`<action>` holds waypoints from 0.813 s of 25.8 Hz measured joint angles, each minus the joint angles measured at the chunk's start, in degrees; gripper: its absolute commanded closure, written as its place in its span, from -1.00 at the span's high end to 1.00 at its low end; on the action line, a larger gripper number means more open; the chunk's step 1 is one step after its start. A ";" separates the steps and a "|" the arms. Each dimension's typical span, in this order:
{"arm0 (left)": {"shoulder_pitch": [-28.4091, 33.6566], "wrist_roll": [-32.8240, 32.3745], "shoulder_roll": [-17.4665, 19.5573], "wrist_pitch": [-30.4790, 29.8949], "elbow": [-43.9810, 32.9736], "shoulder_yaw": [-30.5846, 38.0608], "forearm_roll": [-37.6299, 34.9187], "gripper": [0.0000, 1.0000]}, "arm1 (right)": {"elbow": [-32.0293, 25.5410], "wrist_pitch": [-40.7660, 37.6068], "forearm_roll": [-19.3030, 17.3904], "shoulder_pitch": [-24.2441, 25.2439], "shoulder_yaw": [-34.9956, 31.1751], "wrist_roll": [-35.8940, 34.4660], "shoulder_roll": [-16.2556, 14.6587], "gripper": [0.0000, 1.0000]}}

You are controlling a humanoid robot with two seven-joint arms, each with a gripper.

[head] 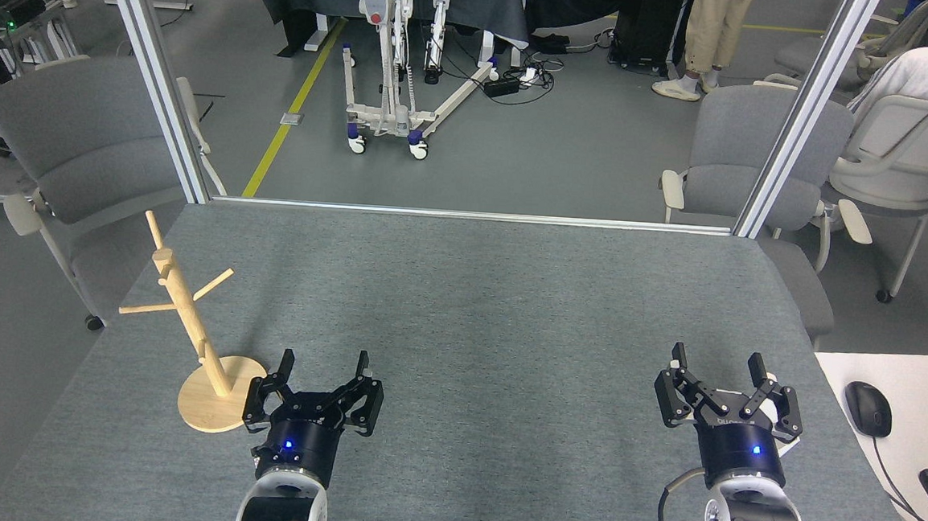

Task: Hang cup on storage rack
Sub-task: 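Move the right gripper down toward the white hexagonal cup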

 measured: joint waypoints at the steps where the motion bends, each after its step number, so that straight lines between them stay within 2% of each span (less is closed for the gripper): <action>1: -0.02 0.15 0.06 -0.02 0.00 0.12 0.00 0.99 | 0.00 0.01 0.00 0.02 0.02 0.00 -0.01 0.99; 12: 0.54 -0.57 -0.80 -0.23 -3.88 3.05 0.96 0.99 | -0.23 0.01 0.00 0.42 -0.16 0.42 -0.63 0.99; 21: 0.85 -0.57 -0.65 -0.73 -4.13 2.98 0.84 0.99 | -2.13 1.69 -0.63 6.12 -3.33 0.55 -2.04 0.99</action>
